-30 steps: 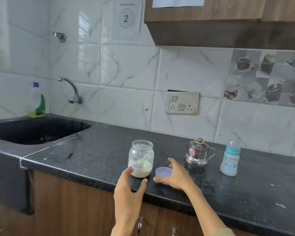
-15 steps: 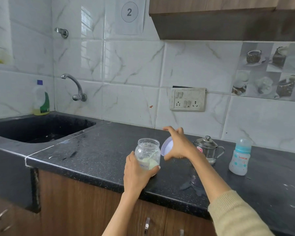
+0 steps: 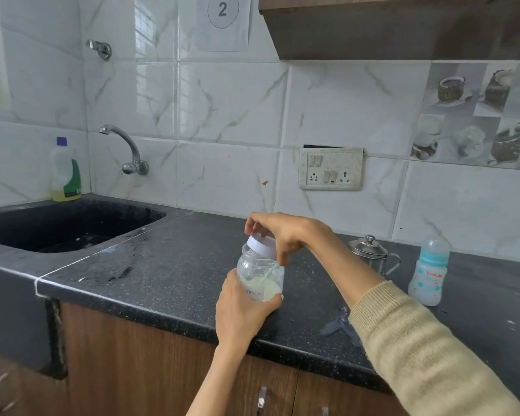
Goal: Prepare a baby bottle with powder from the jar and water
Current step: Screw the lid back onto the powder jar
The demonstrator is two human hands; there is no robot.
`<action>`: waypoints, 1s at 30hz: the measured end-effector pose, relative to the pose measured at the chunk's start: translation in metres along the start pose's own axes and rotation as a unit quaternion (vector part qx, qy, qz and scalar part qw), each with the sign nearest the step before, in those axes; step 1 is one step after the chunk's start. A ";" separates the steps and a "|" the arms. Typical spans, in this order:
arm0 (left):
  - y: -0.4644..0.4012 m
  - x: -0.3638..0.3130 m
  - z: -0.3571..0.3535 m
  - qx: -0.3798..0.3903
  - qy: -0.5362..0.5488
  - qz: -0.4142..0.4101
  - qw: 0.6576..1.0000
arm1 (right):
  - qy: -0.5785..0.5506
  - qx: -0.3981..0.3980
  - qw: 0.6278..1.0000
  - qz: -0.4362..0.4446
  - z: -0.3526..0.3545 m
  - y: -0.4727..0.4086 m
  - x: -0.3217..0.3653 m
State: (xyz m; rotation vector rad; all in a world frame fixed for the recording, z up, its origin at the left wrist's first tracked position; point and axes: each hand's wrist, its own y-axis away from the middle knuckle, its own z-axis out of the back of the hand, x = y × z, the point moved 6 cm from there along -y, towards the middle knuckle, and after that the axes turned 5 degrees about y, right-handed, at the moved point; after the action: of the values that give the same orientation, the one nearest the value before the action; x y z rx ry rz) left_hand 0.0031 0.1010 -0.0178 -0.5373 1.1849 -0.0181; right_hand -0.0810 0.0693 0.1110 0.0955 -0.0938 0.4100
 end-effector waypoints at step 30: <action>0.000 -0.001 -0.002 0.000 -0.033 0.027 0.999 | 0.068 0.093 0.973 -0.199 0.000 -0.014 -0.035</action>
State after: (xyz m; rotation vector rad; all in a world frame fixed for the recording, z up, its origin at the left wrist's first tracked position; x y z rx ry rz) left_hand 0.0007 0.1006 -0.0180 -0.5024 1.1350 0.0468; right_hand -0.1069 0.0427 0.1057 0.2651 0.0983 0.0232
